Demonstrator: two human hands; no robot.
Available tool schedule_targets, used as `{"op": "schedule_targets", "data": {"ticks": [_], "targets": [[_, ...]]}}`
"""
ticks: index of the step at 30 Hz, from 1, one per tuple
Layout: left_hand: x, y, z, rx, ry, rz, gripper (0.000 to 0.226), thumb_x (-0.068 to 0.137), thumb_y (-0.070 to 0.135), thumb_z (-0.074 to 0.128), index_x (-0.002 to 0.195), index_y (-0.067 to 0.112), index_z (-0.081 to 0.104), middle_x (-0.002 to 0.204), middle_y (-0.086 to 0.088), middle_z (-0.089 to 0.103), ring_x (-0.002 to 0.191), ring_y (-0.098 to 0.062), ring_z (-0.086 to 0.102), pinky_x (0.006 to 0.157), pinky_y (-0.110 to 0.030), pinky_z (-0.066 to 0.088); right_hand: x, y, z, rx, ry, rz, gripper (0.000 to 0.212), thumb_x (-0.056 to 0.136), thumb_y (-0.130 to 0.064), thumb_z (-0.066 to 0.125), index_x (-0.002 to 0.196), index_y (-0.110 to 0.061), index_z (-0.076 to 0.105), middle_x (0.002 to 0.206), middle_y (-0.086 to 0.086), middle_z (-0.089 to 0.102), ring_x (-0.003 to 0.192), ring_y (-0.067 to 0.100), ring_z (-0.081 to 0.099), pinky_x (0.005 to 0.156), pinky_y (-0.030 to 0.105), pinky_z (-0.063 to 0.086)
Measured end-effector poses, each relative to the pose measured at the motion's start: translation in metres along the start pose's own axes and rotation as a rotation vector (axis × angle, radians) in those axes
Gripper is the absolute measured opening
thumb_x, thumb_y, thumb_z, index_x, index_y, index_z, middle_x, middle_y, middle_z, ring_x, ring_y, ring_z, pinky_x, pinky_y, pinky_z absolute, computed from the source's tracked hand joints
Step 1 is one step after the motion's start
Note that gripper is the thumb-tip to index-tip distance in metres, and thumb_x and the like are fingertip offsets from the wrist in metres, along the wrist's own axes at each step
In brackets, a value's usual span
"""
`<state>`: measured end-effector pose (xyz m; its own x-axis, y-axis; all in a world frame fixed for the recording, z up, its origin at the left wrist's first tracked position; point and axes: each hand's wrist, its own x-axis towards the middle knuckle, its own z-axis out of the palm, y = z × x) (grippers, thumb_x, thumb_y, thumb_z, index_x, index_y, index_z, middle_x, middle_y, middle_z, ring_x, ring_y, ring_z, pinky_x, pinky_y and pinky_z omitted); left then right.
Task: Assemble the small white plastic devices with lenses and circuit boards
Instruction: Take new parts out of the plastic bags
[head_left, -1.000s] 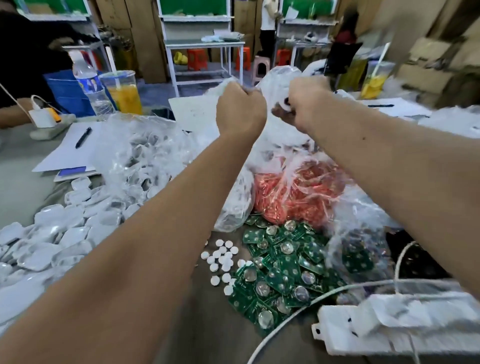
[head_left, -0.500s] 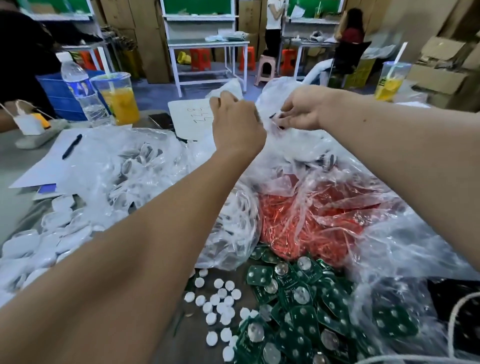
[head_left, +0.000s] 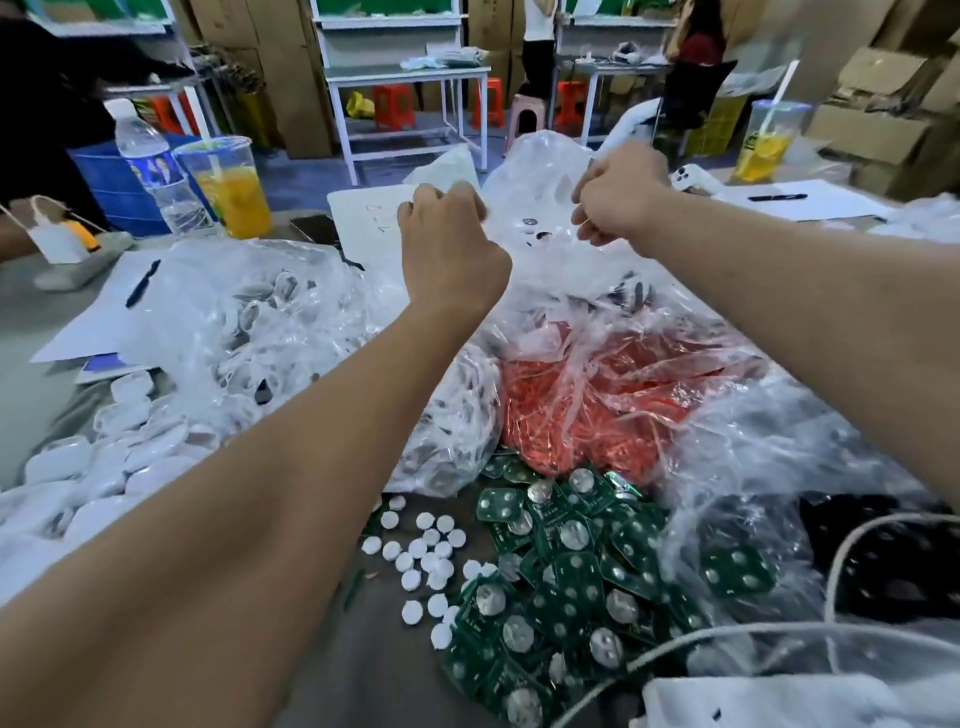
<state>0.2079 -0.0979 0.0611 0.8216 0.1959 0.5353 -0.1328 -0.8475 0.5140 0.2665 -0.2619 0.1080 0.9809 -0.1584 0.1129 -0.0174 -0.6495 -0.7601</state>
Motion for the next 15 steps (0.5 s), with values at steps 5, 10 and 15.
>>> {"op": "schedule_targets", "data": {"ticks": [5,10,15], "targets": [[-0.043,0.020,-0.014,-0.175,-0.010,0.142,0.031,0.081,0.004,0.064,0.110,0.013,0.058,0.106,-0.003,0.061,0.088,-0.021,0.057,0.075,-0.034,0.048,-0.050,-0.005,-0.050,-0.498,-0.289,-0.173,0.016,0.094,-0.002,0.058,0.086,0.002,0.071,0.063,0.010,0.068,0.044,0.019,0.064,0.044,0.024,0.049],[-0.100,0.036,-0.012,-0.317,-0.370,0.294,0.009,0.084,0.005,0.067,0.088,0.013,0.067,0.087,0.000,0.069,0.078,-0.019,0.065,0.075,-0.041,0.058,-0.098,0.016,-0.065,-0.811,-0.725,-0.040,0.012,0.098,-0.008,0.065,0.094,-0.006,0.076,0.074,0.009,0.078,0.060,0.018,0.075,0.048,0.024,0.054],[-0.131,0.039,-0.008,-0.087,-0.581,0.375,0.014,0.087,0.006,0.064,0.085,0.020,0.064,0.086,-0.003,0.068,0.082,-0.023,0.064,0.075,-0.034,0.056,-0.119,0.050,-0.048,-0.851,-0.757,-0.089,0.005,0.090,-0.015,0.080,0.094,-0.013,0.077,0.079,0.006,0.078,0.065,0.016,0.074,0.054,0.024,0.057]]}}
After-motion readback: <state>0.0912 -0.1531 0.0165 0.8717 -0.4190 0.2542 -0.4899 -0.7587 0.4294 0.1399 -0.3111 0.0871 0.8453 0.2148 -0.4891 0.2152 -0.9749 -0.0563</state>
